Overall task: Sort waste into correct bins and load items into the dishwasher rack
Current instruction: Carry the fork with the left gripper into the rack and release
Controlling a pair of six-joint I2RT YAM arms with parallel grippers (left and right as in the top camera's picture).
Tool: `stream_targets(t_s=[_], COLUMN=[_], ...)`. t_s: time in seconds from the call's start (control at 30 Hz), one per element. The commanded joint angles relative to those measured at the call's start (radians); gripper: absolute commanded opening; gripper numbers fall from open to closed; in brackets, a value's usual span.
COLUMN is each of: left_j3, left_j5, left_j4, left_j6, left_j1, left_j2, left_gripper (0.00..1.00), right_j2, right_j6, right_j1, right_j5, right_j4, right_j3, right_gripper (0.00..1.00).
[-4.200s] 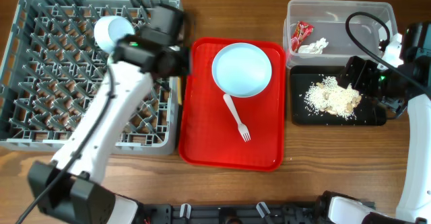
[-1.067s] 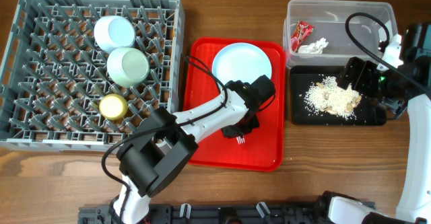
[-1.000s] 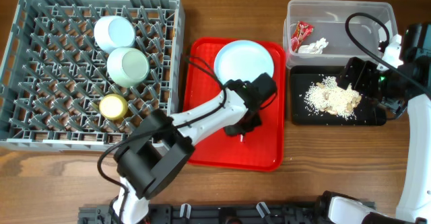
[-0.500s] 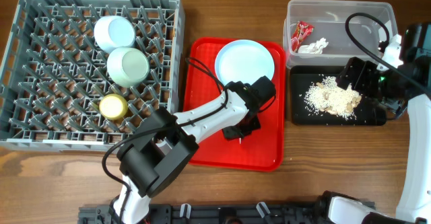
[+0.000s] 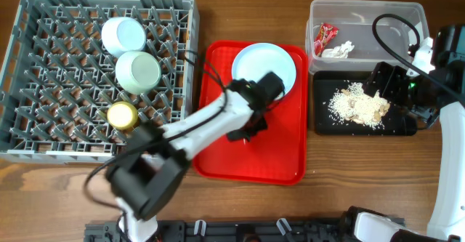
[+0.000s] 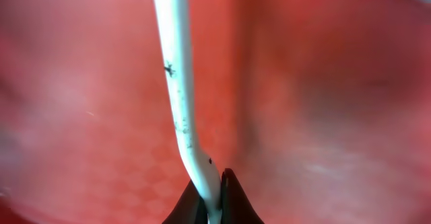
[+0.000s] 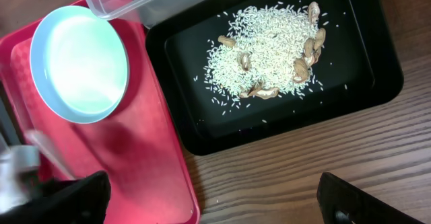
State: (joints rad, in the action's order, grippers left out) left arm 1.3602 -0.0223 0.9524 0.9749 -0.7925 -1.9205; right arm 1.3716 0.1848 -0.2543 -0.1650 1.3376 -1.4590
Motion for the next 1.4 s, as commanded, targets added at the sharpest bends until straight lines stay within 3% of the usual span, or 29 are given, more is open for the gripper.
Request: stream_targets(t_s=[0.0, 0.2, 0.5, 0.7, 1.27, 1.37], left_j3=[0.000, 0.000, -0.001, -0.001, -0.001, -0.001], left_j5=[-0.088, -0.110, -0.109, -0.106, -0.107, -0.106], left_j4=[-0.002, 0.020, 0.014, -0.016, -0.095, -0.092], left_j6=[-0.260, -0.557, -0.780, -0.792, -0.792, -0.792], left_j1=[0.055, 0.197, 0.457, 0.523, 0.538, 0.540], left_j2=[0.161, 0.327, 0.370, 0.303, 0.119, 0.108], left_gripper=[0.04, 0.04, 0.04, 0.04, 0.04, 0.15], right_j2=[0.005, 0.005, 0.005, 0.005, 0.005, 0.005], right_j6=[-0.010, -0.010, -0.010, -0.010, 0.001, 0.001], right_j1=[-0.002, -0.002, -0.002, -0.002, -0.002, -0.002], right_j5=[-0.017, -0.017, -0.017, -0.017, -0.029, -0.036], right_j4=[0.000, 0.005, 0.010, 0.010, 0.011, 0.014], right_j3=[0.008, 0.008, 0.008, 0.008, 0.008, 0.008], right_gripper=[0.99, 0.99, 0.99, 0.99, 0.99, 0.98])
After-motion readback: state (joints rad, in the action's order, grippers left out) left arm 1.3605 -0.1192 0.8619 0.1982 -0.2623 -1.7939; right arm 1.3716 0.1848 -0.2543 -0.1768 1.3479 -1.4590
